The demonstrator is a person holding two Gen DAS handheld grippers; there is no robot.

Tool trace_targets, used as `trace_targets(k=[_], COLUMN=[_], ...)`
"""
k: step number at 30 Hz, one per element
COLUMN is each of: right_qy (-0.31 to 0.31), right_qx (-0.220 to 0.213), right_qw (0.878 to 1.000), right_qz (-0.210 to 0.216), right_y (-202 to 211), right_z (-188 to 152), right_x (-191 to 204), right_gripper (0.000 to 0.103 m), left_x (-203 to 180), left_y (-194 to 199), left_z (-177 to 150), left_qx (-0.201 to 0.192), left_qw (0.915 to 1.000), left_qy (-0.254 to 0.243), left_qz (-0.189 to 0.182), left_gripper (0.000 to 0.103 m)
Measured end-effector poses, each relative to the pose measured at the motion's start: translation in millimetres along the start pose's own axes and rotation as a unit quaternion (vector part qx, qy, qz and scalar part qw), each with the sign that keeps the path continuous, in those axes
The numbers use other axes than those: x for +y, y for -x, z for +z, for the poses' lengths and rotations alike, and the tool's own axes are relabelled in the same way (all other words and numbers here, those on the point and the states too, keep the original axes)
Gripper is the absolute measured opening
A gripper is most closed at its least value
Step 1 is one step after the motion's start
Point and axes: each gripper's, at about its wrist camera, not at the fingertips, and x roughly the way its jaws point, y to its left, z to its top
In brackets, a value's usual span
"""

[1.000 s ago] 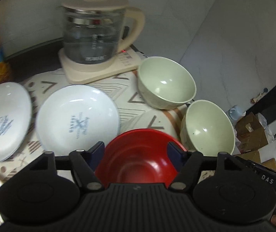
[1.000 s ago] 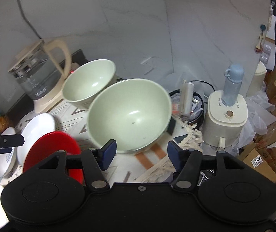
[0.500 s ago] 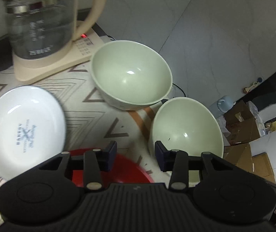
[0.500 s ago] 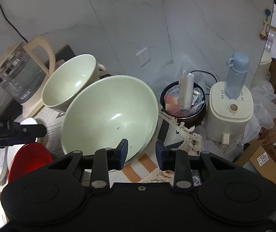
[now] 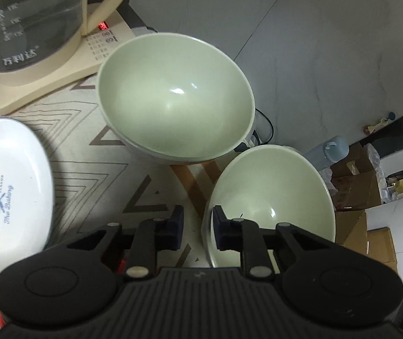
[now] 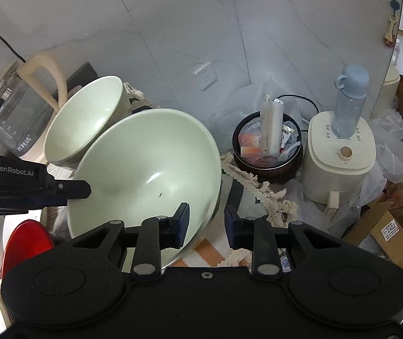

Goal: Organize plates and bowls
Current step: 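Close both grippers on the rim of the large pale green bowl, then lift the large pale green bowl with both grippers toward the red bowl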

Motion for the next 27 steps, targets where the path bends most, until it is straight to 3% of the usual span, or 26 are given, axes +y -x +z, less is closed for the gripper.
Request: trace_targets(k=[4,13,27], right_qy=[0.005,-0.003,-0.006], right_qx=[0.0,-0.012,-0.077], right_qw=[1.0,1.0,0.997], right_qz=[0.007,0.005,0.029], right_y=[-2.8,2.1,64.6], right_z=[-0.5,2.1,11.5], right_x=[-0.3,-1.0,22.2], right_gripper=[0.02,0.018,0.018], left_x=[-1.5,-3.6,-0.7], left_y=[-10.0,-8.5,65.0], left_z=[2.2,-4.0,-13.7], left_qx=[0.007,0.0,-0.06], left_qw=[0.9999,0.9998,0.9972], left_qy=[0.004,0.016,-0.008], left_qz=[-0.006,-0.009,-0.045], left_gripper=[0.007,0.005,0.005])
